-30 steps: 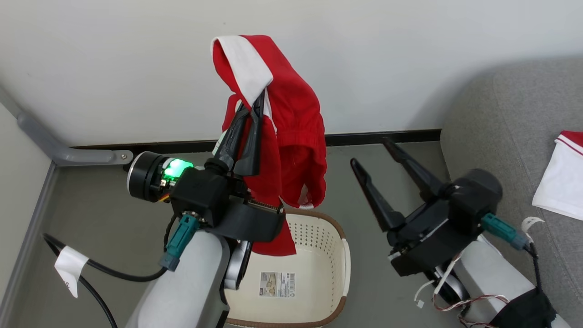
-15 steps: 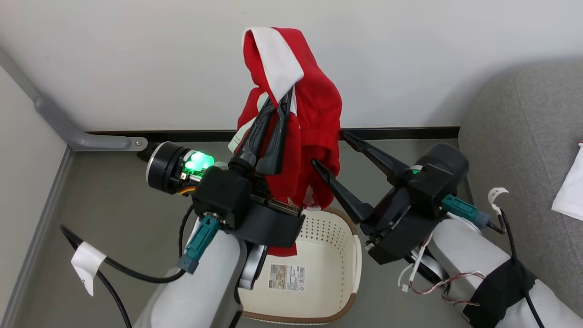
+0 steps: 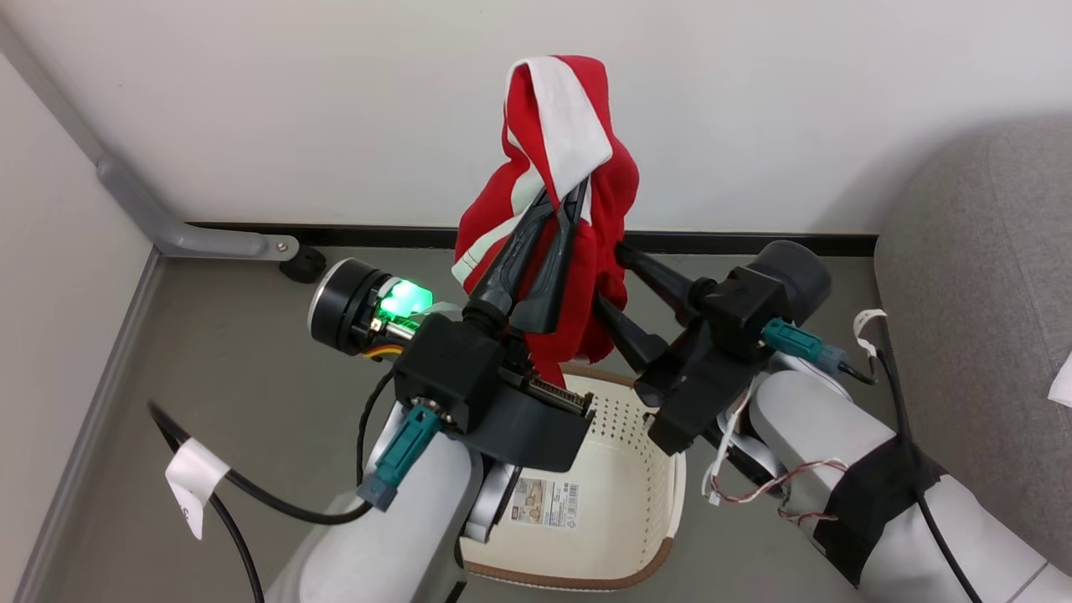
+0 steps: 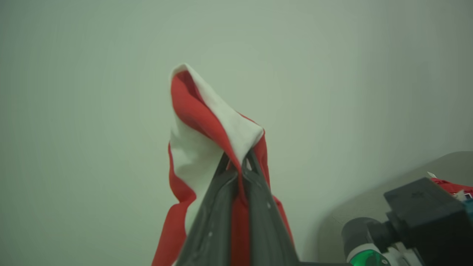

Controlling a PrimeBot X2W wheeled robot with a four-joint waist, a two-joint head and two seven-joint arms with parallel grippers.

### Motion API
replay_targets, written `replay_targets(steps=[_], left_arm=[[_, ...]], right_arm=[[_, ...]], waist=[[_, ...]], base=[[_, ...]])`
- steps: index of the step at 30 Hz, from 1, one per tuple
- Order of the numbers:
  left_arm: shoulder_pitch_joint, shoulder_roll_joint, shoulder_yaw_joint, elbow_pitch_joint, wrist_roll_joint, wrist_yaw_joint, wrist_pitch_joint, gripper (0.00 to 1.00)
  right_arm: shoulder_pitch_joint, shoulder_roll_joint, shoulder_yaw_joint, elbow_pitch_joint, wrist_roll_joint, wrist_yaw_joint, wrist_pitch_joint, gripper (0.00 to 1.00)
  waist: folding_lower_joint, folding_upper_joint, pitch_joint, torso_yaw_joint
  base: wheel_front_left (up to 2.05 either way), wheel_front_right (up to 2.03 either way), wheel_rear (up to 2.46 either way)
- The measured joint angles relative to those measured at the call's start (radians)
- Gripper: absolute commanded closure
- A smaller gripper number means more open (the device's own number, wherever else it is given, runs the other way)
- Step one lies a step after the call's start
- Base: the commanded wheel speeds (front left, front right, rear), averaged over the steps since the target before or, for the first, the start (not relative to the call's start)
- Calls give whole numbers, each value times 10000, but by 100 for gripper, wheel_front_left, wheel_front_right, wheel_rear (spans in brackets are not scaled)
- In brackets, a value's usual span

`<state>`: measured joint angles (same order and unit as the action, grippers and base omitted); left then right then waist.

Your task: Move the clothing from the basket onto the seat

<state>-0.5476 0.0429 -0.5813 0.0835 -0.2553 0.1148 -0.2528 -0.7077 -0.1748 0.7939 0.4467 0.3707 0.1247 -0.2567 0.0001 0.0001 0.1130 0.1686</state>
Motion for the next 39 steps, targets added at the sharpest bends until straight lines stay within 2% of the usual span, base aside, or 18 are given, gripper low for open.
replay_targets(steps=[4, 13, 14, 15, 16, 39], left_arm=[[1, 6, 19, 23, -82, 8, 0, 100], [39, -6, 391, 368, -337, 61, 0, 100], [44, -6, 476, 422, -337, 88, 0, 91], [49, -6, 543, 479, -337, 88, 0, 58], [61, -2, 558, 556, -349, 88, 0, 0], [1130, -42, 1858, 2268, -364, 94, 0, 0]], right_arm=[[-227, 169, 213, 305, 159, 0, 0, 100], [-277, 115, 186, 416, 686, 0, 0, 100], [-292, 115, 184, 401, 713, 0, 0, 100], [-311, 111, 178, 389, 731, 0, 0, 100], [-316, 100, 142, 357, 782, 0, 2, 100], [-334, -249, -408, 13, 1076, 0, 0, 100]], waist=[[0, 0, 17, 89], [0, 0, 43, 28], [-1, 0, 45, -5], [0, 0, 48, -38], [-1, 0, 48, -71], [-2, 0, -108, -418]], base=[[0, 0, 0], [0, 0, 0], [0, 0, 0], [0, 0, 0], [0, 0, 0], [0, 0, 0]])
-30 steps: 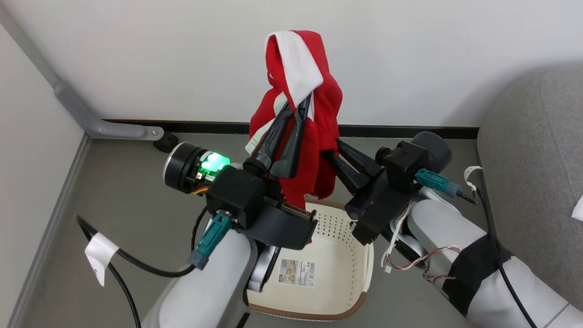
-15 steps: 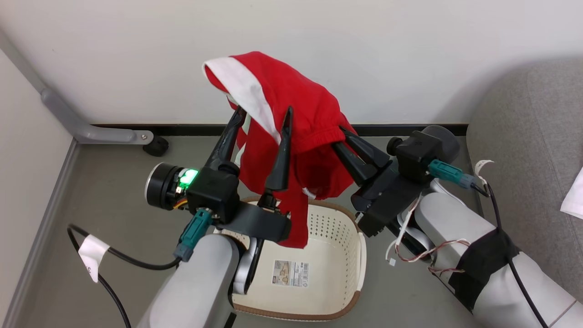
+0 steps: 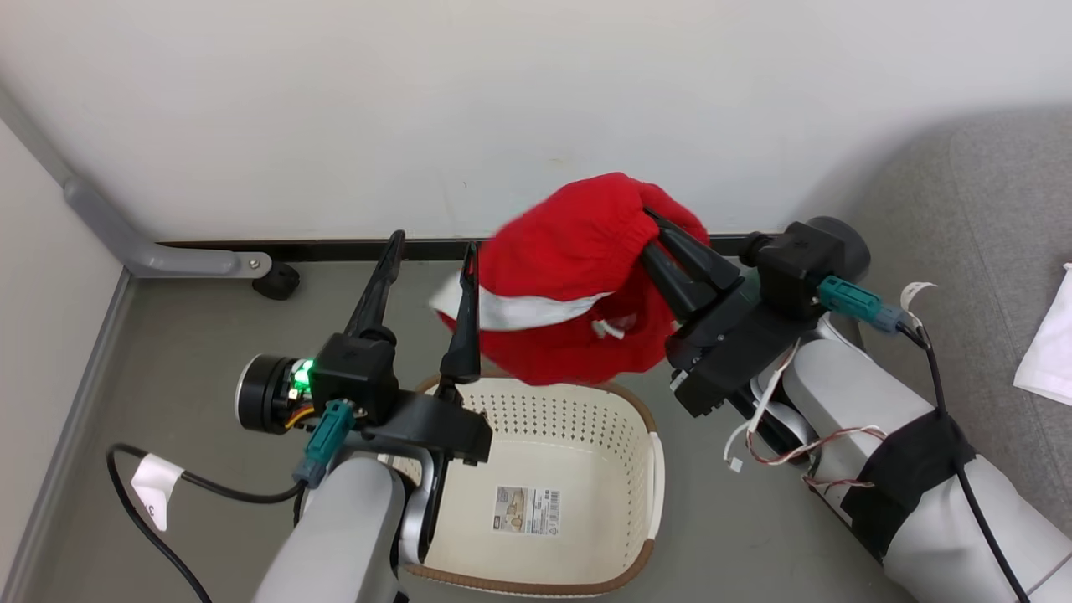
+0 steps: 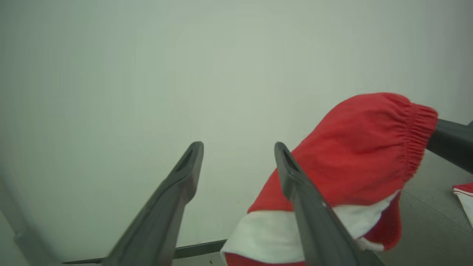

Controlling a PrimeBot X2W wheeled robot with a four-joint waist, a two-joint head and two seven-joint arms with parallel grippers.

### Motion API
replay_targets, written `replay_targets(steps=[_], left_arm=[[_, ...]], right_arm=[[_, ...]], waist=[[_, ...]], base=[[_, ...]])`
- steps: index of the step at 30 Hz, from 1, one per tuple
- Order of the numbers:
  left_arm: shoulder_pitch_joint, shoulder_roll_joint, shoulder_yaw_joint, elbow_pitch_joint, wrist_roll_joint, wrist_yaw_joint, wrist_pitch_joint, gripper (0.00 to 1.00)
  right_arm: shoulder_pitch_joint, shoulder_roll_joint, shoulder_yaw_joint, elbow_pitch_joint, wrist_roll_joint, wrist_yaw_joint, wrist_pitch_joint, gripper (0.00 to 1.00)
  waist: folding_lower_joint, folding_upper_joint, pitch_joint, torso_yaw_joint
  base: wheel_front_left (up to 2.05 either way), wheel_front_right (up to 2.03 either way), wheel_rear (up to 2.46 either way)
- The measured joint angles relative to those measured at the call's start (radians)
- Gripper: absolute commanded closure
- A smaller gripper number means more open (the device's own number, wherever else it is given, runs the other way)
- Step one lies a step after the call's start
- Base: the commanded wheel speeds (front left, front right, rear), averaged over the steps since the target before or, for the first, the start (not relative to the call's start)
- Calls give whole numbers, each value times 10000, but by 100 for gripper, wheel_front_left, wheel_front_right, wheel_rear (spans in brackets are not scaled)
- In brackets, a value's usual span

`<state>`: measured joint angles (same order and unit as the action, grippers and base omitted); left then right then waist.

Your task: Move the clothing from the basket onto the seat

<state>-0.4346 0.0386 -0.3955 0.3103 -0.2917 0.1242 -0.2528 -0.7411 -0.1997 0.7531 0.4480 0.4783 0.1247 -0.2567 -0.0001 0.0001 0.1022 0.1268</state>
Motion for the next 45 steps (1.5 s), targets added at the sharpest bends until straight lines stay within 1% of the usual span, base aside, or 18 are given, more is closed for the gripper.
replay_targets(steps=[4, 16, 19, 30, 37, 45], left_arm=[[195, -4, 174, 349, 17, 0, 0, 0], [798, 2, 506, 763, 102, 0, 0, 0], [983, -2, 681, 800, 113, 2, 0, 0], [1291, 0, 844, 798, 387, 2, 0, 0], [1375, 2, 489, 539, 391, 2, 0, 0], [1339, 10, -215, 309, 288, 2, 0, 0]], right_arm=[[-11, 0, -56, -4, 161, 0, 2, 100], [49, -17, -242, -88, 228, 0, 0, 100], [61, -8, -255, -142, 228, 0, 2, 100], [58, -17, -562, -222, 228, 0, 0, 100], [-11, -35, -677, -203, 228, 0, 0, 100], [-78, -140, -800, -75, 228, 0, 0, 100]], waist=[[0, 0, -55, -74], [0, -1, -288, -456], [0, 0, -305, -541], [0, 0, -316, -942], [0, 0, -321, -1461], [0, 0, -309, -2291]], base=[[0, 0, 0], [0, 0, 0], [0, 0, 0], [0, 0, 0], [0, 0, 0], [0, 0, 0]])
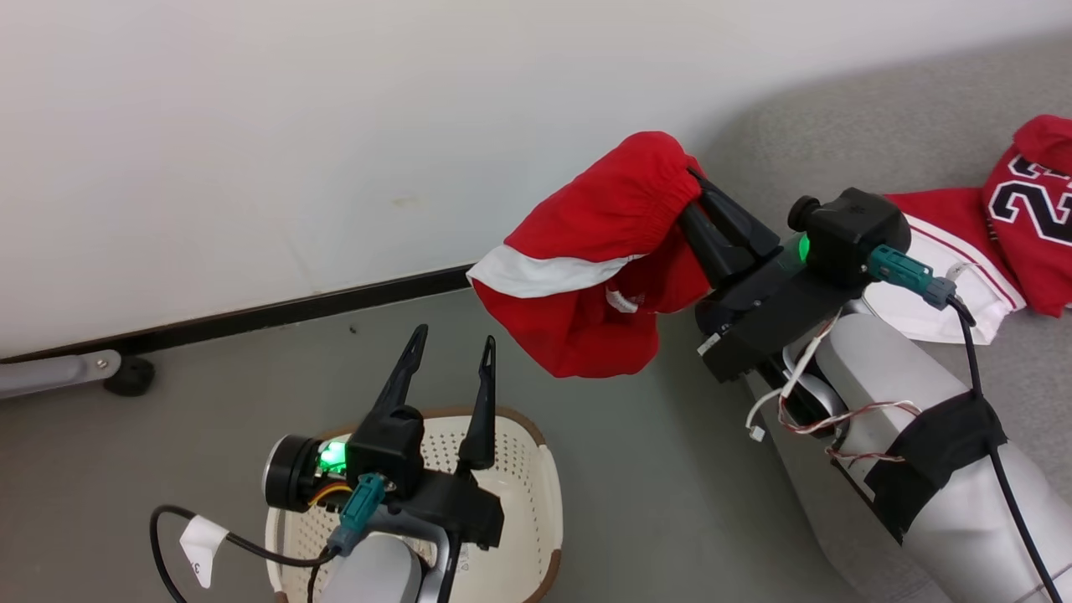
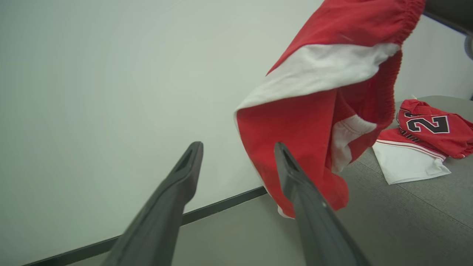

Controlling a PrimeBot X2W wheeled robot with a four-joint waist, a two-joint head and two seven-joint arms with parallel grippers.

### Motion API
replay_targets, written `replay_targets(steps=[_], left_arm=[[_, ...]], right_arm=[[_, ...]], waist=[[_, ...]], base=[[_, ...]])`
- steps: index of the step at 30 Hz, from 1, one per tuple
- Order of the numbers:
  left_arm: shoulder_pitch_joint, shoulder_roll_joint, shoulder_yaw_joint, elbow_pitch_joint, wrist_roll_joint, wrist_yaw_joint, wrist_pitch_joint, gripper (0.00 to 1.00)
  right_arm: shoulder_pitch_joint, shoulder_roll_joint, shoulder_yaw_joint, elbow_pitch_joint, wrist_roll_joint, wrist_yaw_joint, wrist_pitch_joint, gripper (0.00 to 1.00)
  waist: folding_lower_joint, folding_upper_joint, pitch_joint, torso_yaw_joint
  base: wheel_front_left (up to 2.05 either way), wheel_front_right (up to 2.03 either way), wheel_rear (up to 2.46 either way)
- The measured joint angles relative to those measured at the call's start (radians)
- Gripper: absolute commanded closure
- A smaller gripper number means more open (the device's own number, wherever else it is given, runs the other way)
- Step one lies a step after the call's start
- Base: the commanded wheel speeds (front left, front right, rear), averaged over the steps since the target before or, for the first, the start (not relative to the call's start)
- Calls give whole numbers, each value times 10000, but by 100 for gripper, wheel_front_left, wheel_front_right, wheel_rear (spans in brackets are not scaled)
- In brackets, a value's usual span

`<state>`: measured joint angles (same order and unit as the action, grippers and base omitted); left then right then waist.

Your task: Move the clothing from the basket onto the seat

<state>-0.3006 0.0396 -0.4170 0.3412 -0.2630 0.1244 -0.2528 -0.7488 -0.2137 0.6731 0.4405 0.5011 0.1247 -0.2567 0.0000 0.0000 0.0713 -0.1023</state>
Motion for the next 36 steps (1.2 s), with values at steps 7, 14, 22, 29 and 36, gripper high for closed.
replay_targets(steps=[7, 14, 22, 29, 36], left_arm=[[-282, 8, -412, -117, -301, 0, 0, 0], [-451, 12, -583, -119, -441, 0, 0, 0], [-744, 13, -784, -82, -616, 0, 0, 0], [-890, 21, -905, -13, -619, 0, 0, 0], [-1283, 19, -1446, 119, -798, 0, 0, 0]], right_arm=[[-66, -117, -98, 119, 0, 0, 2, 100], [-246, -207, -180, 186, 0, 0, 2, 100], [-308, -391, -357, 201, 23, 0, 0, 100], [-548, -577, -447, 196, 134, 0, 0, 100], [-1118, -1555, -1193, 188, 345, 0, 0, 100]], waist=[[2, 0, 22, -886], [1, 0, 64, -1861], [1, 0, 165, -2930], [1, 0, 304, -3760], [1, 1, 780, -4278]], base=[[0, 0, 0], [0, 0, 0], [0, 0, 0], [0, 0, 0], [0, 0, 0]])
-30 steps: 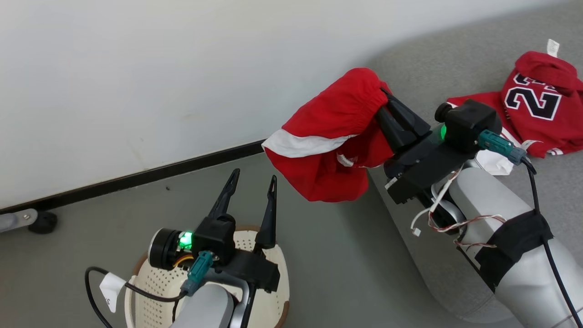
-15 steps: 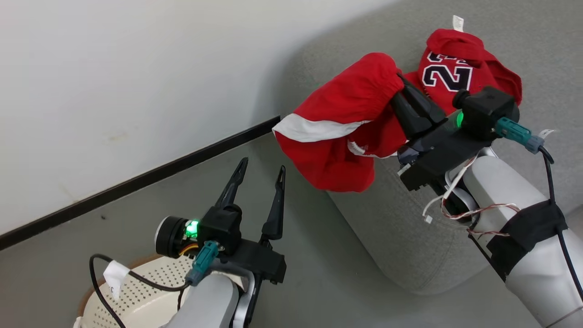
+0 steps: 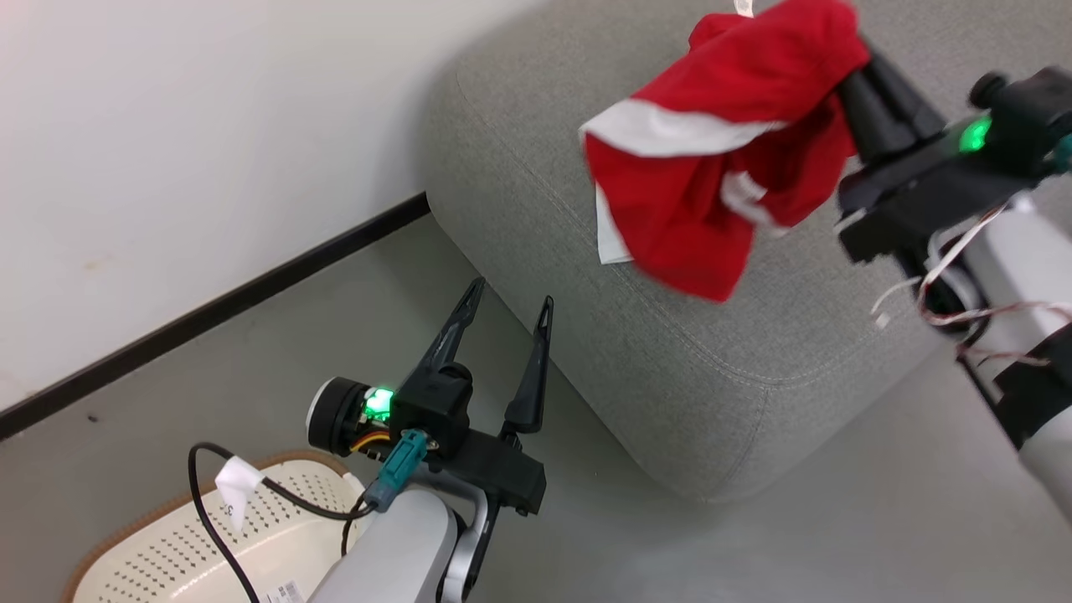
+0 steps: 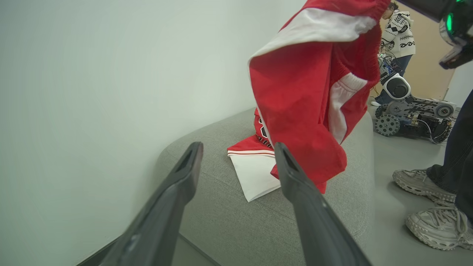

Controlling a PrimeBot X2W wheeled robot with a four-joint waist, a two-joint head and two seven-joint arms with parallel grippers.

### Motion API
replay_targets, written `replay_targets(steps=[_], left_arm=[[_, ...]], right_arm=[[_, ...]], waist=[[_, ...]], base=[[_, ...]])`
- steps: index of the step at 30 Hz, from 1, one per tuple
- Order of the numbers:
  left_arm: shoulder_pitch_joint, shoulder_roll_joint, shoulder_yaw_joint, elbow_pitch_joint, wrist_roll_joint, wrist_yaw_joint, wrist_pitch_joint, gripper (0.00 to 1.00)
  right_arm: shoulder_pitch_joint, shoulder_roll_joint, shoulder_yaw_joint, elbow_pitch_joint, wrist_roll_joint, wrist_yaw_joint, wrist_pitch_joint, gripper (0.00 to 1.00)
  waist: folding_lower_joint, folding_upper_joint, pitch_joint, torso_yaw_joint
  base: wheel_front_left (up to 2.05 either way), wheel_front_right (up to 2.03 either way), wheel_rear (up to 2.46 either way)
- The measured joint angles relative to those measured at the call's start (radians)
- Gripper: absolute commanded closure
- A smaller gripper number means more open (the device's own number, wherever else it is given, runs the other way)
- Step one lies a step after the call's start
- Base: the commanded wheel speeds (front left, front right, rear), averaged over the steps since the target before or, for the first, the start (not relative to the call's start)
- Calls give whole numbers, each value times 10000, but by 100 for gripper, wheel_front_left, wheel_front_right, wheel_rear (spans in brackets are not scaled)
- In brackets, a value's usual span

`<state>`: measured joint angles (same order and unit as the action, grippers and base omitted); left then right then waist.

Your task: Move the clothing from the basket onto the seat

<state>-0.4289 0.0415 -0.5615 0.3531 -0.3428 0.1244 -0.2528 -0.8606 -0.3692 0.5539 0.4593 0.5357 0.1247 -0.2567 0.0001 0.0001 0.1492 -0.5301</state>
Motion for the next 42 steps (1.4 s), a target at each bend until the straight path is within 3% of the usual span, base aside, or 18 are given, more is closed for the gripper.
replay_targets(steps=[8, 20, 42], left_arm=[[-265, 40, -378, 353, -2, 0, 0, 0], [-567, 67, -754, 848, 25, 0, 0, 0], [-1703, 127, -1327, 1455, 640, 0, 0, 0]], right_arm=[[-1225, -951, -742, 257, 44, 0, -2, 100], [-2796, -2560, -2276, 1547, 284, 0, -2, 100], [-4707, -4533, -3499, 4017, 407, 0, -2, 100]], waist=[[0, 0, 652, -11], [-1, 0, 1678, 502], [1, 0, 4055, 1618]], base=[[0, 0, 0], [0, 0, 0], [0, 0, 0]])
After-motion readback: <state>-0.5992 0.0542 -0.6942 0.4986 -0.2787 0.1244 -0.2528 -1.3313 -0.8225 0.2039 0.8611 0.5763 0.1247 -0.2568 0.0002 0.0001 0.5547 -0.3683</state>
